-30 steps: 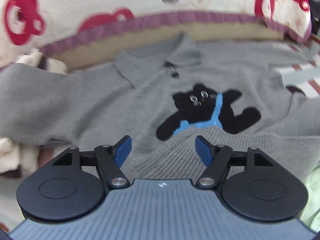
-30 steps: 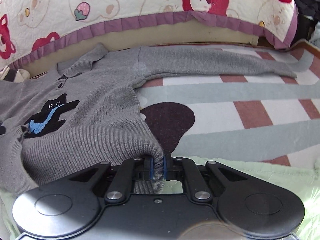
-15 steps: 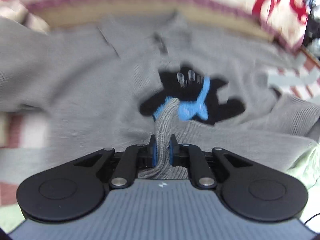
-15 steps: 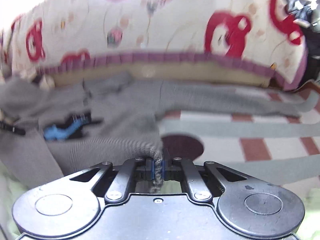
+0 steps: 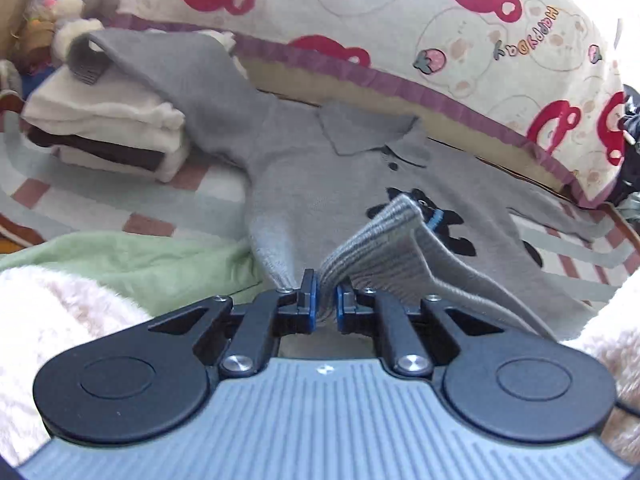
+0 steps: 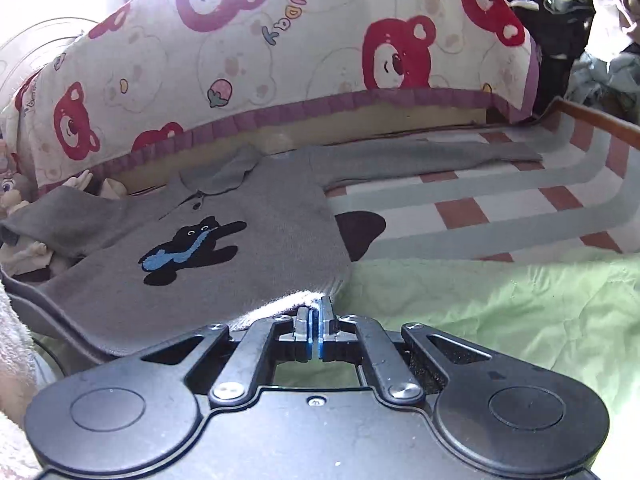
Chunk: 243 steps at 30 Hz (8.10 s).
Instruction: Fold clothes
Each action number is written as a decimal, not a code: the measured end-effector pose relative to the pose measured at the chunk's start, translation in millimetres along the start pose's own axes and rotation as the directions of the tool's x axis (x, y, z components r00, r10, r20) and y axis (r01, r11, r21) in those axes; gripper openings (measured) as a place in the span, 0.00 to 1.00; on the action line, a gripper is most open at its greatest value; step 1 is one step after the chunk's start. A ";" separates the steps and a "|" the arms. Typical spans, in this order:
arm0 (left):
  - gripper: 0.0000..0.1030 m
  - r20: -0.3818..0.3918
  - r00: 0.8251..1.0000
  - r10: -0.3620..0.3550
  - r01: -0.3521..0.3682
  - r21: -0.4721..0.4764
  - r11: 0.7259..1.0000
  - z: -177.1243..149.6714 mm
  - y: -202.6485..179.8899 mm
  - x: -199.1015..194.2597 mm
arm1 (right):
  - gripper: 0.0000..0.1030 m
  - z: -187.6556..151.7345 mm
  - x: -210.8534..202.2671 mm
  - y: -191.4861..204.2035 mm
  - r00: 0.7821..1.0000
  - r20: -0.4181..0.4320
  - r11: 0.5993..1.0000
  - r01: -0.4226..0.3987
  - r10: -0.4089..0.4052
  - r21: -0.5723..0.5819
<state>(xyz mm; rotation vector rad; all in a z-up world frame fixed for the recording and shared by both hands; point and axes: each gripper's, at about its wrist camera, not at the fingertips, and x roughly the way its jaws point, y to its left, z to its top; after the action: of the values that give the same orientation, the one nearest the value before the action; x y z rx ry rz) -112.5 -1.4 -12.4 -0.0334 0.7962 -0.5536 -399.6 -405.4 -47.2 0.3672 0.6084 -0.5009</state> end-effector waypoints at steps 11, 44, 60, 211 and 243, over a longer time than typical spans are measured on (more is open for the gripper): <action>0.10 -0.206 0.979 0.001 -0.021 -0.098 0.995 -18.5 10.1 12.5 | 0.13 -13.9 16.0 7.1 0.965 -0.262 0.996 -0.005 -0.018 -0.087; 0.47 -0.207 0.969 0.137 -0.145 -0.023 0.989 134.8 105.9 312.7 | 0.50 7.9 266.5 400.4 0.524 -0.819 0.543 -0.769 0.233 -0.338; 0.32 -0.201 0.963 0.179 -0.169 0.064 0.983 145.5 90.9 280.3 | 0.12 -1.6 268.7 394.3 0.246 -0.847 0.464 -0.886 0.471 0.000; 0.51 -0.075 0.961 -0.266 0.272 0.441 0.855 164.8 -88.1 381.9 | 0.53 193.8 342.1 -106.9 0.952 -0.042 0.742 0.264 -0.304 0.616; 0.25 -0.325 0.875 -0.359 0.462 0.340 0.819 127.1 -210.5 439.9 | 0.10 180.7 362.5 -200.0 0.922 -0.072 0.576 0.298 -0.381 0.761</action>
<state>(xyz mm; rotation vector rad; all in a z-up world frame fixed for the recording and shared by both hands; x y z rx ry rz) 127.0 -416.8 -167.8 0.2615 0.9069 -1.1549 -170.7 -774.9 -170.3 1.0451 0.3314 -1.1617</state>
